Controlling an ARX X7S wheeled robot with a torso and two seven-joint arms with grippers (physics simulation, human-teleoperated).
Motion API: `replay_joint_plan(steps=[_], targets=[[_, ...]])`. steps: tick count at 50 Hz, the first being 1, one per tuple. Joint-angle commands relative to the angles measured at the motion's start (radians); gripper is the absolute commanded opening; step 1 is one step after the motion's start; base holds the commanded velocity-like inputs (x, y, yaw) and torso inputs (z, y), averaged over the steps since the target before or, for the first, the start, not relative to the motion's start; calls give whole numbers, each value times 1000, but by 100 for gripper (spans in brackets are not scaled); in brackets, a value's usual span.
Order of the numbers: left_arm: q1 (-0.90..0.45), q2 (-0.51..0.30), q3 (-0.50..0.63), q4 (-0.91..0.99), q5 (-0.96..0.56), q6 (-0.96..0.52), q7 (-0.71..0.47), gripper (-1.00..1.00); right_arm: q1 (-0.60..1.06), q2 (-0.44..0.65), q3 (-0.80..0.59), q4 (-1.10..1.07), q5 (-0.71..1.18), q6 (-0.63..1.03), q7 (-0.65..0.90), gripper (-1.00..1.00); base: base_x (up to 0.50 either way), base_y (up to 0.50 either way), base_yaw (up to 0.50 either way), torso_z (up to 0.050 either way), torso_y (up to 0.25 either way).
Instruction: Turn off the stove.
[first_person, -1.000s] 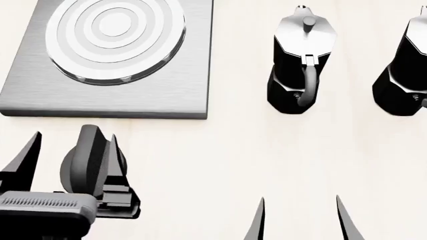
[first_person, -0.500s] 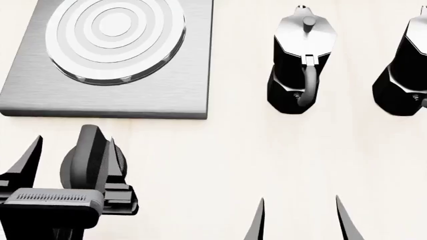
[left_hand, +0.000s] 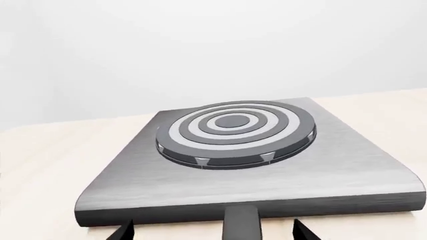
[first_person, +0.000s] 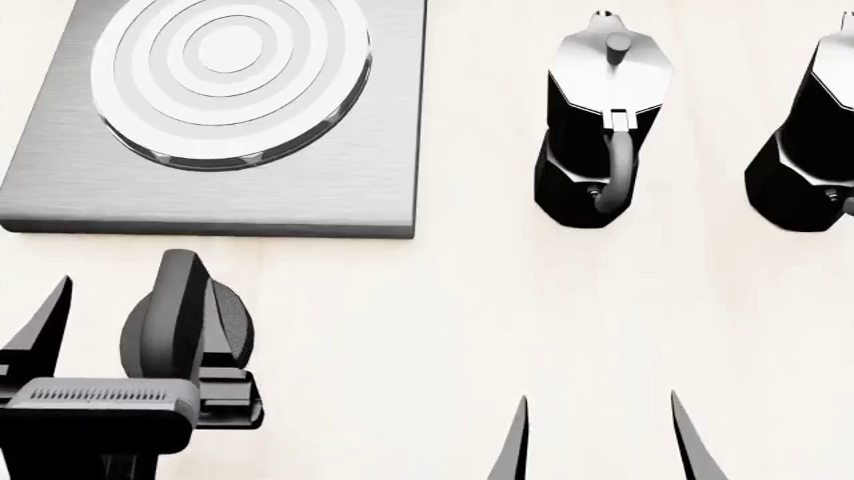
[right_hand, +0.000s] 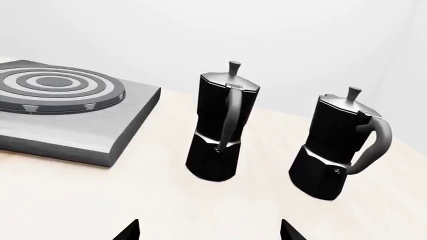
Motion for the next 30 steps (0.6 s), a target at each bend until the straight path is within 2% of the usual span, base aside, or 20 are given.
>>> replay_joint_plan(steps=[1, 30], targets=[[-10, 16, -28, -37, -7, 16, 30, 100, 3, -17, 20, 6, -15, -1, -19, 100, 0, 0, 0, 0, 0], [-30, 10, -24, -107, -21, 38, 21, 100, 5, -8, 13, 2, -11, 4, -10, 100, 0, 0, 0, 0, 0]])
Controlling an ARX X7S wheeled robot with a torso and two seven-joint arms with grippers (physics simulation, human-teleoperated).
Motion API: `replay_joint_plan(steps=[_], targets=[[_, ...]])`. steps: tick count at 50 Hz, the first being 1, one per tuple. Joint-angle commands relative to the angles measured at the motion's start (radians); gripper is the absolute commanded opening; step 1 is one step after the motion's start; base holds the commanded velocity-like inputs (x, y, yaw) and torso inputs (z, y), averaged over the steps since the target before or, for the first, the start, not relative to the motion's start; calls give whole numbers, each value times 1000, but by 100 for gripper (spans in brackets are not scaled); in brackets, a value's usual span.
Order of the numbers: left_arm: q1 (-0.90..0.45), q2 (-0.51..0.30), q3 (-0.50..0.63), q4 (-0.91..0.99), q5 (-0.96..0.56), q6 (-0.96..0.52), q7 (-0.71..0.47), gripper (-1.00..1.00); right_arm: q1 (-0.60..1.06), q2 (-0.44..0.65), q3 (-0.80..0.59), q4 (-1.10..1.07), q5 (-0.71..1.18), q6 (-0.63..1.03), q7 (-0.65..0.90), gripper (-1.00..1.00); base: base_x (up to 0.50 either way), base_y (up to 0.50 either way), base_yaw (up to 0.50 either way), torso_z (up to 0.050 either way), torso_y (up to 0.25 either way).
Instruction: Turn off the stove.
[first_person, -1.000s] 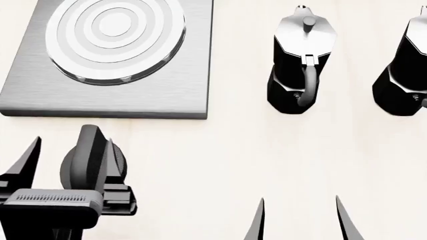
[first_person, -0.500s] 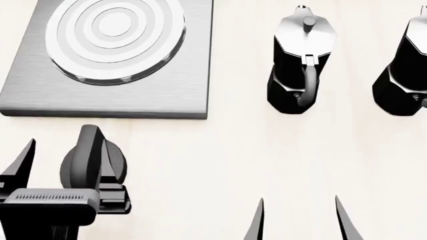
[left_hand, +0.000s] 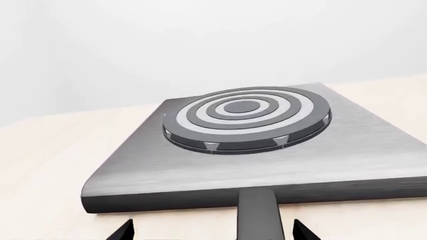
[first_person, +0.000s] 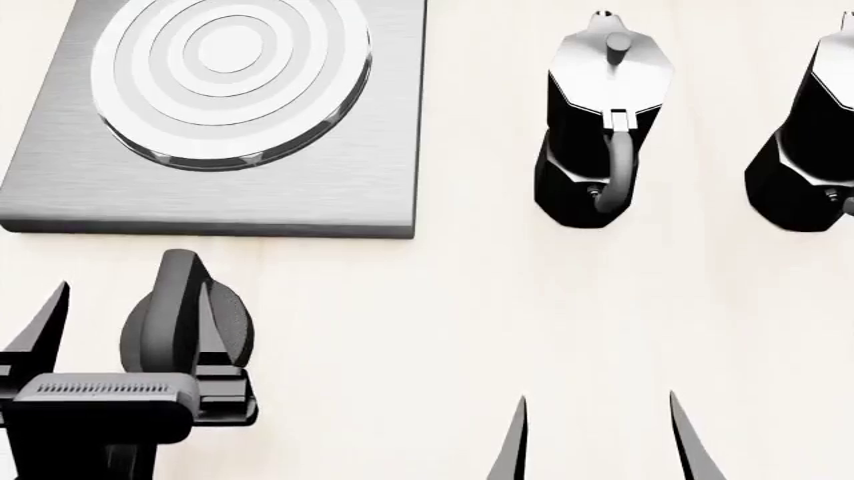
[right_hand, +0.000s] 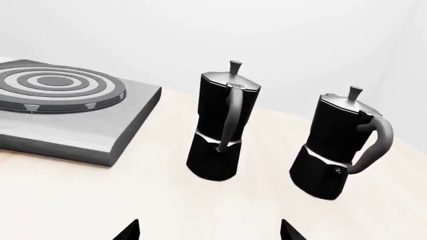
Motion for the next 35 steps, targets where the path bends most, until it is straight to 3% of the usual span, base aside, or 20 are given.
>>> replay_joint_plan(steps=[1, 23, 35], targets=[[-7, 17, -26, -27, -10, 11, 35, 100, 3, -16, 21, 2, -16, 3, -19, 100, 0, 0, 0, 0, 0], [-22, 10, -33, -66, -15, 28, 15, 100, 5, -11, 16, 8, -11, -1, -13, 100, 0, 0, 0, 0, 0], [31, -28, -58, 68, -53, -27, 4, 100, 5, -8, 14, 9, -8, -4, -9, 100, 0, 0, 0, 0, 0]])
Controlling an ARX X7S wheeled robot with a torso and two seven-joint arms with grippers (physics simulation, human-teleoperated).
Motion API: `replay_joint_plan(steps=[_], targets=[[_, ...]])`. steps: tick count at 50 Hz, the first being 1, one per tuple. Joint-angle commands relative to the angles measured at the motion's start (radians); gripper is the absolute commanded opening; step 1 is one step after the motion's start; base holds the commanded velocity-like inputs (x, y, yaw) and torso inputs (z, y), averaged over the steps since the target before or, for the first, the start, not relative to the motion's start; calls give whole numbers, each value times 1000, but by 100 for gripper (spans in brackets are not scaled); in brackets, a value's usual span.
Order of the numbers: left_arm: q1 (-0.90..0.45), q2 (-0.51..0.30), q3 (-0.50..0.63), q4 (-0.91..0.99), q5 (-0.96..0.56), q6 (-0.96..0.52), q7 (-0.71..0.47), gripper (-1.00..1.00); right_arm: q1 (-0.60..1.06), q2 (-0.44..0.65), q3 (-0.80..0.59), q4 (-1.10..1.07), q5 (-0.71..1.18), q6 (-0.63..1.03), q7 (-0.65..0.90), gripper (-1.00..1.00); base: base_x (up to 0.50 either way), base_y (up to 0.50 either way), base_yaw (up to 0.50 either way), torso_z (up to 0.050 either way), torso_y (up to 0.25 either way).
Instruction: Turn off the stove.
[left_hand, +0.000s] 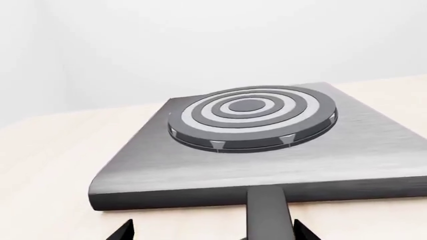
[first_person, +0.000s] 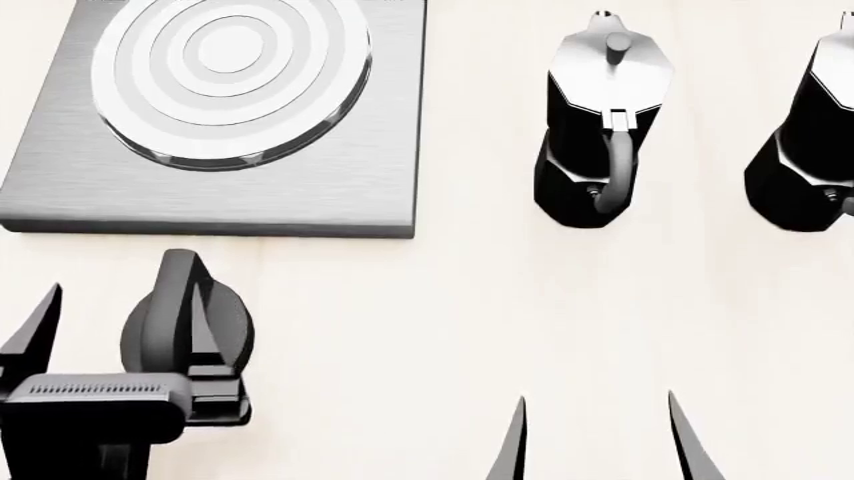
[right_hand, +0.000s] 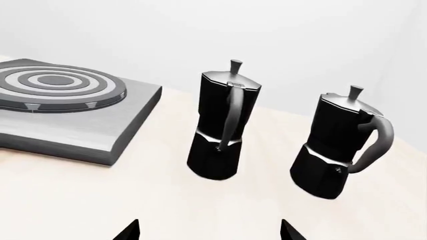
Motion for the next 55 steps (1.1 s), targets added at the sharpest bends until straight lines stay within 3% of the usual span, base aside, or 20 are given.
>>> replay_joint_plan(steps=[1, 16, 55], targets=[[38, -18, -68, 92, -48, -46, 17, 100, 2, -17, 22, 4, -16, -1, -18, 100, 0, 0, 0, 0, 0], [98, -67, -127, 248, -137, -128, 3, 100, 3, -14, 19, -1, -12, 2, -13, 100, 0, 0, 0, 0, 0], [120, -140, -281, 434, -277, -231, -69, 100, 4, -4, 9, 0, -7, 2, -3, 100, 0, 0, 0, 0, 2]])
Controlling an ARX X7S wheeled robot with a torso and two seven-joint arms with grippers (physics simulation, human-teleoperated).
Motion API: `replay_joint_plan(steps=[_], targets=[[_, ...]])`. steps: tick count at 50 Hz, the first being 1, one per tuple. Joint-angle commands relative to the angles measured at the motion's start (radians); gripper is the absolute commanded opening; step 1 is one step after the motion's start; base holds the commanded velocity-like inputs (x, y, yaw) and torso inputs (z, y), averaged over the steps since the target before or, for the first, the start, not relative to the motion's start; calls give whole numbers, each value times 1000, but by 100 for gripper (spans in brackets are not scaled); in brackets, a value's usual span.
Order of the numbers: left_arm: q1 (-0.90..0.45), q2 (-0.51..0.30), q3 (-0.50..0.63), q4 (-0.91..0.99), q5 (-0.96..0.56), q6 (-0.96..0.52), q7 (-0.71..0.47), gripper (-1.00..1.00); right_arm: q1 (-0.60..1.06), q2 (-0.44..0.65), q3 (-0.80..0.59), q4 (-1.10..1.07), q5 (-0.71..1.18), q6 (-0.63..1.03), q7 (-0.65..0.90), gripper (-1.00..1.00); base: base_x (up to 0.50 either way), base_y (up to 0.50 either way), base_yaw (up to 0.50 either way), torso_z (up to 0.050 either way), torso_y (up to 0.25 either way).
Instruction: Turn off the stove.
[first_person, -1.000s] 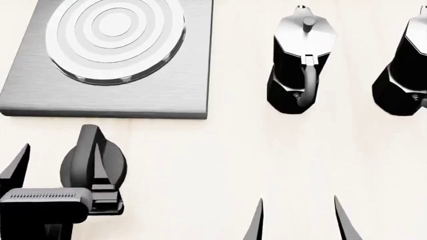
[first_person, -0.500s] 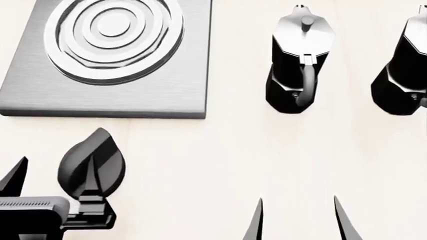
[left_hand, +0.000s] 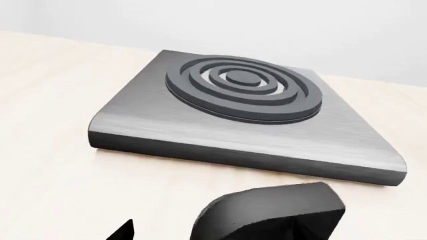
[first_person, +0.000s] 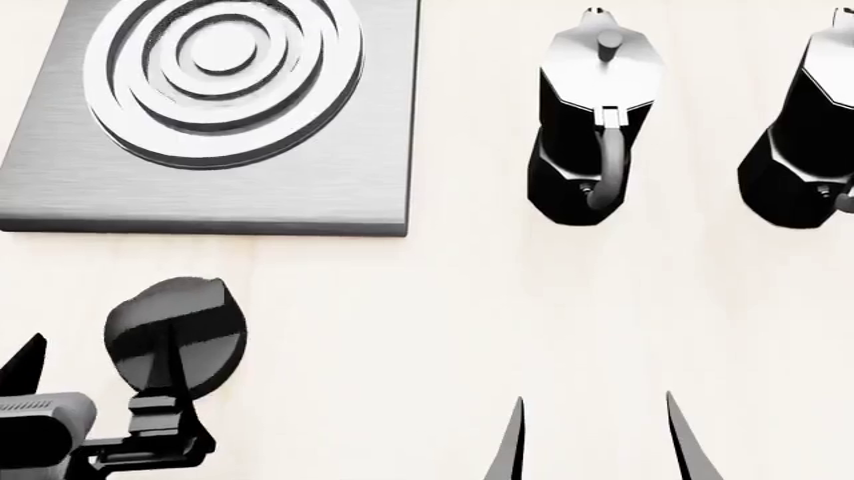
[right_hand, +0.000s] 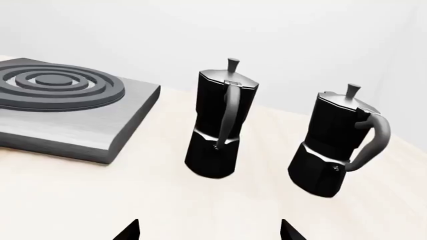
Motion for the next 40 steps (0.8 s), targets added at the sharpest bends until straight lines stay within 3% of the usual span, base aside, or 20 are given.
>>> replay_joint_plan(steps=[1, 17, 22, 40], targets=[[-20, -33, -205, 121, 83, -39, -87, 100, 1, -16, 22, 6, -15, -2, -18, 100, 0, 0, 0, 0, 0], [-52, -43, -236, 121, 57, -49, -96, 100, 3, -12, 16, 5, -14, 0, -16, 100, 0, 0, 0, 1, 1], [-84, -35, -241, 64, 27, -57, -80, 100, 5, -11, 14, 5, -15, 1, -14, 100, 0, 0, 0, 0, 0], [-22, -96, -228, 176, -100, -89, 26, 100, 51, 4, 21, -73, -20, 84, -17, 100, 0, 0, 0, 0, 0]])
